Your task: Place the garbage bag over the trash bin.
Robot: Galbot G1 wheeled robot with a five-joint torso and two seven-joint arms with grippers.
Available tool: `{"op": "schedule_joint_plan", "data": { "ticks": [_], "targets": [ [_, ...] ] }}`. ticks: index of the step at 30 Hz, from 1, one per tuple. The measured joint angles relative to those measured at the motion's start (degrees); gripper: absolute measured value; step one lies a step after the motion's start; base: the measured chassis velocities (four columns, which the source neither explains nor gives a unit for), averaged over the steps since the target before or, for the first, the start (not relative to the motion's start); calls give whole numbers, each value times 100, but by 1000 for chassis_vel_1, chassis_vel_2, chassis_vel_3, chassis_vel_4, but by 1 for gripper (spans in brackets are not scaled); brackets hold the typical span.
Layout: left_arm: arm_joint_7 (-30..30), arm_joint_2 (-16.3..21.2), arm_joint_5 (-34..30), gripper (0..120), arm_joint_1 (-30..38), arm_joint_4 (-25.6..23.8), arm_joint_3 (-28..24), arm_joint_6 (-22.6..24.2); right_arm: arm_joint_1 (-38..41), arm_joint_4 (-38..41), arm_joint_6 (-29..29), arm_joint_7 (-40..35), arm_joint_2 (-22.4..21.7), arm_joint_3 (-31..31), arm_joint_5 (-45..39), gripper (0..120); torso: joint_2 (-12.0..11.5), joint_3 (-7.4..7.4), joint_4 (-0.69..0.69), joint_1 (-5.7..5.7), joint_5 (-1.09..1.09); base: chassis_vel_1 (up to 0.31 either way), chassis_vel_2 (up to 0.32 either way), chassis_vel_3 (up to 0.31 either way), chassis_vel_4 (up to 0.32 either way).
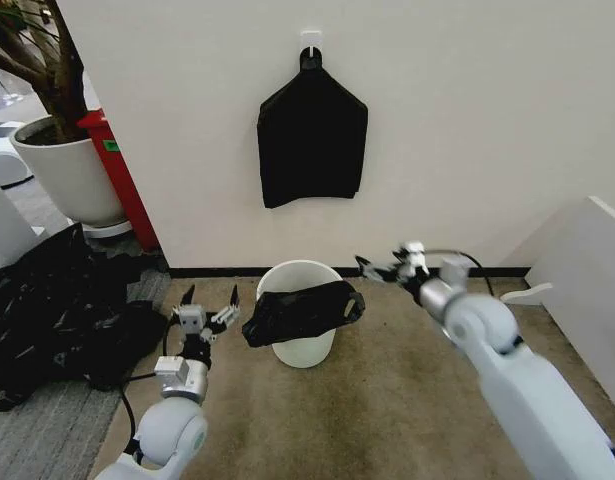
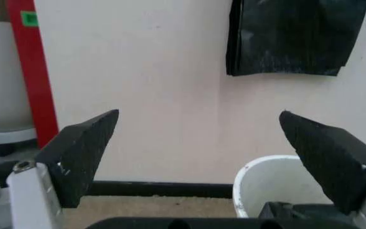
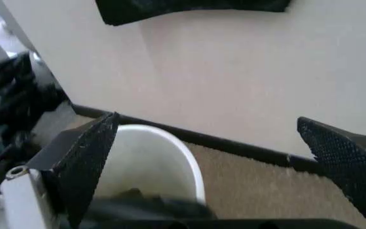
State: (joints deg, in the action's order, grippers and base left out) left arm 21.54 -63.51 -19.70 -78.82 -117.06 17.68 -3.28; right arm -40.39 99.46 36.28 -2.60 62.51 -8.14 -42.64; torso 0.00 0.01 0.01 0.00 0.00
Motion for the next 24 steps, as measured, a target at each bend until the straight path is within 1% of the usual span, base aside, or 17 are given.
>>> {"op": "schedule_joint_plan", "data": {
  "ticks": [2, 3, 4, 5, 9, 10, 11, 12, 15, 17, 18, 19, 21, 24],
  "targets": [
    [16, 9, 10, 100, -14, -44, 13, 44, 92, -72, 29, -12, 24, 74, 12, 100, 0, 0, 0, 0, 0, 0, 0, 0, 0],
    [75, 51, 72, 100, -107, -248, 114, 257, 535, -447, 164, -31, 132, 416, 40, 100, 0, 0, 1, 0, -1, 0, 0, 0, 0],
    [105, 63, 111, 100, -175, -342, 197, 335, 860, -787, 284, -32, 211, 700, 42, 100, -1, 0, 1, 0, 1, 0, 0, 0, 0],
    [118, 62, 129, 100, -195, -368, 224, 352, 958, -886, 325, -28, 232, 786, 39, 100, 0, 0, 1, 0, 1, 0, 0, 0, 0],
    [232, -35, 325, 100, -361, -567, 491, 450, 1926, -1891, 588, 87, 433, 1590, -5, 100, 0, 1, 0, 0, -1, 0, 0, 0, 0],
    [232, -35, 325, 100, -361, -567, 491, 450, 1926, -1891, 588, 87, 433, 1590, -5, 100, 0, 1, 0, 0, -1, 0, 0, 0, 0],
    [274, -79, 390, 100, -418, -625, 577, 457, 2206, -2197, 594, 133, 501, 1828, -17, 100, 0, 0, -1, 0, -3, 0, 0, 0, 0],
    [285, -89, 406, 100, -429, -635, 597, 457, 2247, -2249, 594, 140, 512, 1864, -20, 100, 0, 0, -1, 0, -3, 0, 0, 0, 0],
    [336, -261, 492, 100, -607, -785, 872, 441, 2814, -2927, 560, 325, 627, 2502, -253, 100, 0, 0, -1, 0, -1, 0, 0, 0, 0],
    [337, -304, 478, 100, -682, -857, 1008, 441, 3038, -3143, 571, 451, 612, 2833, -472, 100, 0, 0, -1, 0, -1, 0, 0, 0, 0],
    [338, -317, 458, 100, -724, -901, 1104, 441, 3197, -3307, 580, 524, 588, 3139, -648, 100, 0, -1, 0, 0, -2, 0, 0, 0, 0],
    [338, -317, 458, 100, -724, -901, 1104, 441, 3197, -3307, 580, 524, 588, 3139, -648, 100, 0, -1, 0, 0, -2, 0, 0, 0, 0],
    [337, -320, 430, 100, -754, -947, 1266, 437, 3460, -3718, 585, 743, 598, 3717, -829, 100, 0, 0, 0, 0, -1, 0, 0, 0, 0],
    [335, -308, 404, 100, -715, -967, 1462, 415, 3628, -4315, 585, 941, 747, 4088, -876, 100, 0, -1, -2, 0, -2, 0, 0, 0, 0]
  ]
}}
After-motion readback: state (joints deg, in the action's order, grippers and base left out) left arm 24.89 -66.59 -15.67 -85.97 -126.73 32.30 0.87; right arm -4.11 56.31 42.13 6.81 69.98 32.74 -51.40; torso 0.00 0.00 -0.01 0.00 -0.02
